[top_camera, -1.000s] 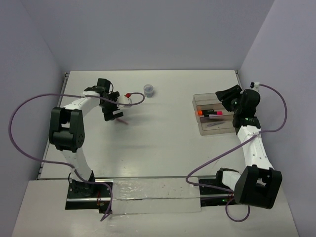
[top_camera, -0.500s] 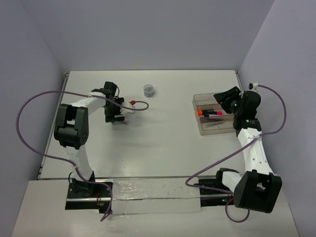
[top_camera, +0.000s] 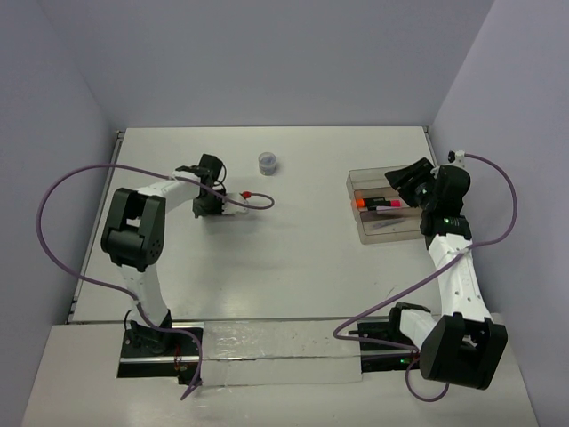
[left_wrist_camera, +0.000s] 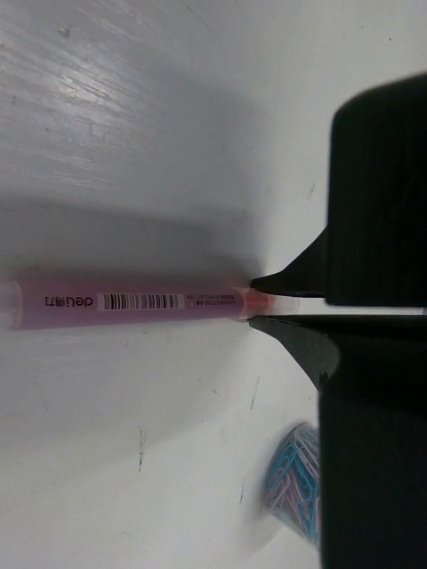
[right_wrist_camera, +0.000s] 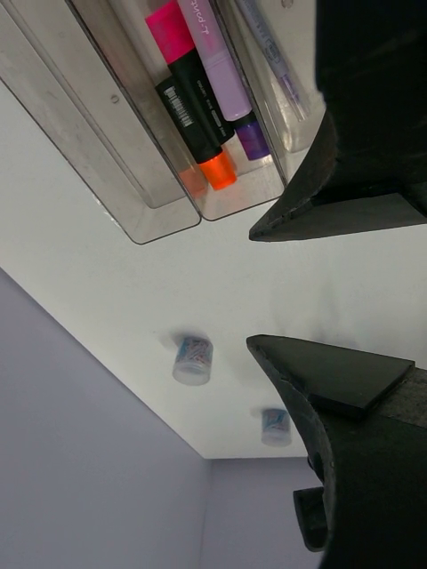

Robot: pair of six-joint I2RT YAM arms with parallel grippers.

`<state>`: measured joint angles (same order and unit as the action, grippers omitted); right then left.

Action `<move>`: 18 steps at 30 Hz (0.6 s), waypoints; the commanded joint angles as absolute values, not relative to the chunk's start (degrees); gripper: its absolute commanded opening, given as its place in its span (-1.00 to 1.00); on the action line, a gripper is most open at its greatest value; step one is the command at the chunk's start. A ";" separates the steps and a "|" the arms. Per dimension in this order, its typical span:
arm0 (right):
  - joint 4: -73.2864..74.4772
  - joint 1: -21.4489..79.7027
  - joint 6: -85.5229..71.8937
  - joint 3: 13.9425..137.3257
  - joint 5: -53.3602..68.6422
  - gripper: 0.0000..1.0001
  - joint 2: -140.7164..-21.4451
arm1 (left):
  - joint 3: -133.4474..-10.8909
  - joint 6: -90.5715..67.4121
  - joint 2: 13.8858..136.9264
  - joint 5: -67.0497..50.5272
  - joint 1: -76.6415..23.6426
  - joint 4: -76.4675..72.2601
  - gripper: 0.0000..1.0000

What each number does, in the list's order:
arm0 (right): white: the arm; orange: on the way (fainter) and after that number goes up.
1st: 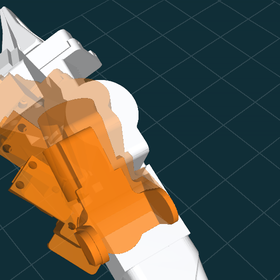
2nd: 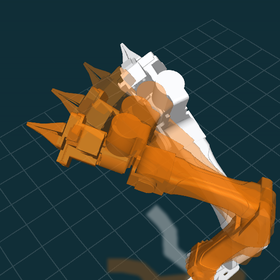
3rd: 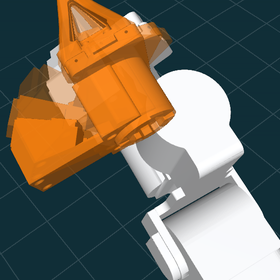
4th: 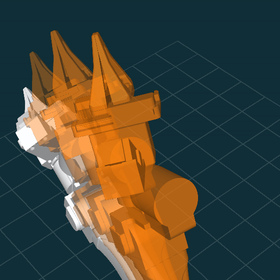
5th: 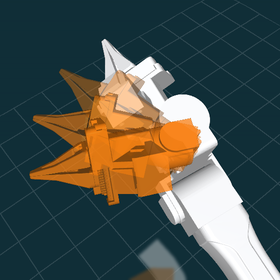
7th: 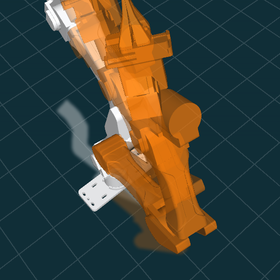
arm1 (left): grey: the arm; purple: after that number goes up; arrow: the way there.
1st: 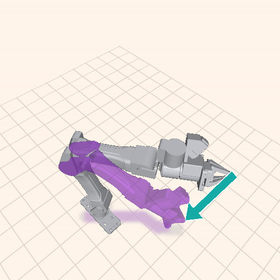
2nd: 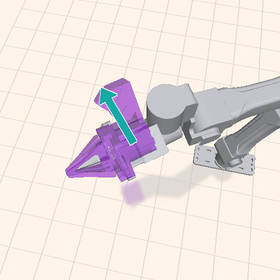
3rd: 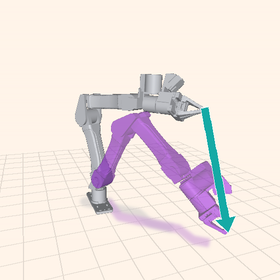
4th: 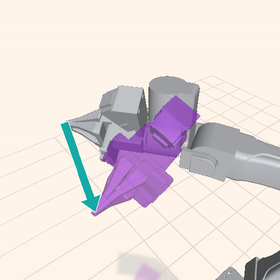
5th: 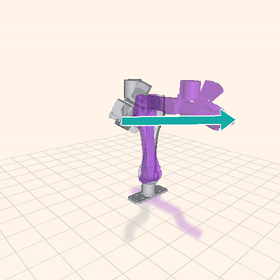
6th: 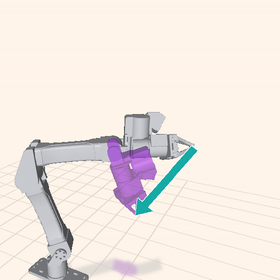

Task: Sort the stationery into containers
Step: Pick up the pen from the center of the board.

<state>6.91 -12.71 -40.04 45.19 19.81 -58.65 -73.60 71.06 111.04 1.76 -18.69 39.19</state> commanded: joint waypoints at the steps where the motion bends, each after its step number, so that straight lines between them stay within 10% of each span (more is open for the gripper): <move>1: 6.89 -12.39 -38.85 45.97 20.14 0.08 -56.48 | -71.99 66.84 113.77 1.24 -20.11 43.87 -1.00; 18: 3.39 9.51 -36.48 45.35 11.60 0.09 -54.42 | -87.01 42.26 113.79 -19.01 -15.99 48.34 -1.00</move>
